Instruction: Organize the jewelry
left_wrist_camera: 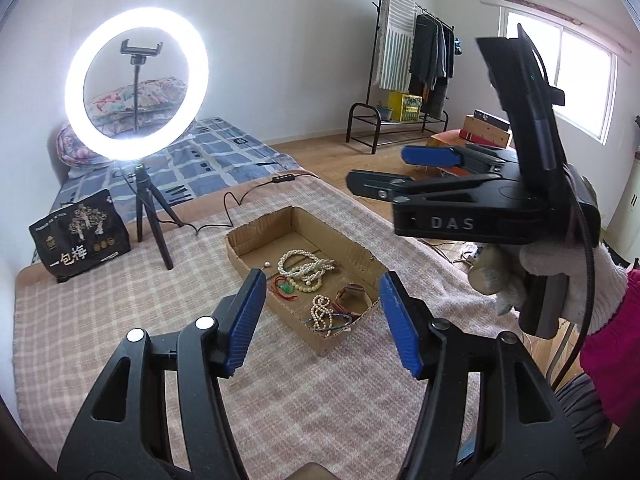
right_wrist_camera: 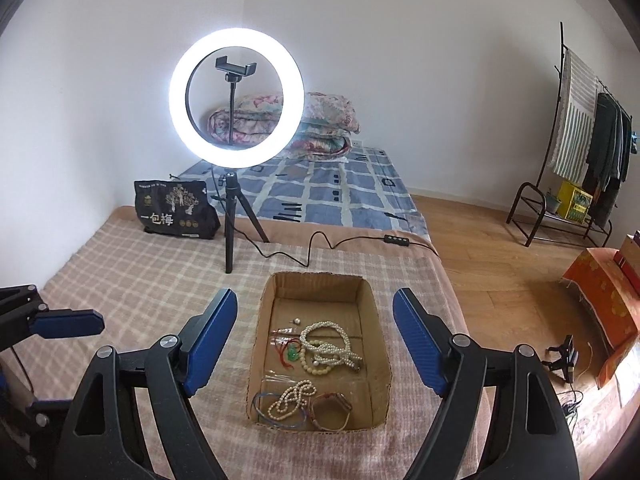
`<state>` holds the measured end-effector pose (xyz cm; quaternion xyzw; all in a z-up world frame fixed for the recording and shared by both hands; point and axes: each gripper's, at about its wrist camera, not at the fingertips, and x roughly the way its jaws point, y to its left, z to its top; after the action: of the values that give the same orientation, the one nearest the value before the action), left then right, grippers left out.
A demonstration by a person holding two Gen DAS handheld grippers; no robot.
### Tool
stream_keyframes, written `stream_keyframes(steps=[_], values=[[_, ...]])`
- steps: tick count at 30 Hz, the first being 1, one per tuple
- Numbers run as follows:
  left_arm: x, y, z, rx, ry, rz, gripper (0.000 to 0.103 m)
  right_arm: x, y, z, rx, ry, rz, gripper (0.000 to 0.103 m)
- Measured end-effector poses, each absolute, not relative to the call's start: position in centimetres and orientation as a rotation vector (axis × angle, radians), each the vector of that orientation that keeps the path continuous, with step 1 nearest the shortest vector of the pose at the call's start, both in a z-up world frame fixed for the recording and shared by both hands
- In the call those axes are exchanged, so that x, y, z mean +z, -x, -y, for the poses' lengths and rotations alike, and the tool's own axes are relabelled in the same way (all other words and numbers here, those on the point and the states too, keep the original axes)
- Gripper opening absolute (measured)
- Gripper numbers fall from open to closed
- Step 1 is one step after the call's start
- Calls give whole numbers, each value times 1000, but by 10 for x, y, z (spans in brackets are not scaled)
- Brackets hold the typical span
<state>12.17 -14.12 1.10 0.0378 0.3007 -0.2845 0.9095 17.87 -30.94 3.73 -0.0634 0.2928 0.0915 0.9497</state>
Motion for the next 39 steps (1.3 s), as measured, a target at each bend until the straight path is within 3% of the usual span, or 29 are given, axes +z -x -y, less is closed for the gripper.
stream_keyframes(steps=[7,9,19,22,24,39], values=[[14,-97,123,-550,-79,-591,72,37,-148,305,146,110,-584,81],[13,-93,118,-538,-66,-590,80,35,-140,303,132,102,-582,82],[11,-83,99,-468,-77,-581,87,31,-117,296,69,75,-547,85],[11,-78,96,-436,-100,-566,100,29,-112,292,66,78,-539,85],[10,-74,95,-417,-112,-553,103,29,-109,289,65,84,-529,86],[-4,-68,81,-329,-132,-585,103,12,-104,281,32,77,-540,88]])
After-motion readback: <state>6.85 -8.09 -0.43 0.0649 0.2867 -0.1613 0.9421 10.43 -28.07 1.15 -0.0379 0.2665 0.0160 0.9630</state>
